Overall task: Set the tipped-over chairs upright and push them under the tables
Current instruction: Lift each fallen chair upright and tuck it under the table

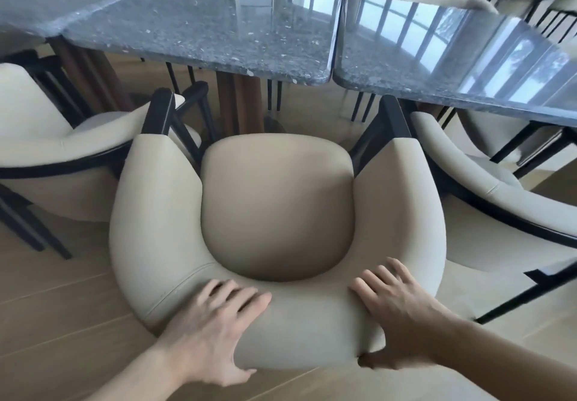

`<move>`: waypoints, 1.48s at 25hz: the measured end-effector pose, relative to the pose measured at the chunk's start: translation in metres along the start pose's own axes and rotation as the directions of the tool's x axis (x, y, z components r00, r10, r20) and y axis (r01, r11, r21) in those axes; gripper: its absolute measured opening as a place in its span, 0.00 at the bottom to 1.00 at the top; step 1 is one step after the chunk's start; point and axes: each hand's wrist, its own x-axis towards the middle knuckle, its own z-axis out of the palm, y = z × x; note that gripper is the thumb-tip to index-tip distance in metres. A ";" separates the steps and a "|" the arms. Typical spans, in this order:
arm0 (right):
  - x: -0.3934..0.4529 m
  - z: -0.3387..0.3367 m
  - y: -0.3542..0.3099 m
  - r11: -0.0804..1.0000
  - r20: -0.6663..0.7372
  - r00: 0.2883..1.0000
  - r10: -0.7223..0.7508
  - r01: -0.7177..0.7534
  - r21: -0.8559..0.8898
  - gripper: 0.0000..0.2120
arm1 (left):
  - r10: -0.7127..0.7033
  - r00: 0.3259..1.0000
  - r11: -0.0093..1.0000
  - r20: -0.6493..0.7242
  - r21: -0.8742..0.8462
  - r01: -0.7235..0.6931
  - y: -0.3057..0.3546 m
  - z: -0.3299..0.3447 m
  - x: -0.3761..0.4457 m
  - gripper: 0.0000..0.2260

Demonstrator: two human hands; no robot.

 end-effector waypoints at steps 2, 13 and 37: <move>0.017 -0.022 0.018 0.987 0.121 0.992 0.032 -0.050 0.154 0.36 | -0.026 1.000 0.999 0.010 0.022 0.025 0.003 -0.001 0.001 0.43; 0.078 -0.020 0.124 -0.264 0.391 0.343 0.854 -0.364 0.893 0.51 | -0.060 0.995 0.996 0.081 0.068 0.054 -0.017 -0.021 0.031 0.43; 0.075 -0.025 0.135 -0.260 0.470 0.406 0.783 -0.474 0.841 0.44 | -0.026 0.966 0.999 0.256 0.035 0.018 -0.075 -0.040 0.072 0.45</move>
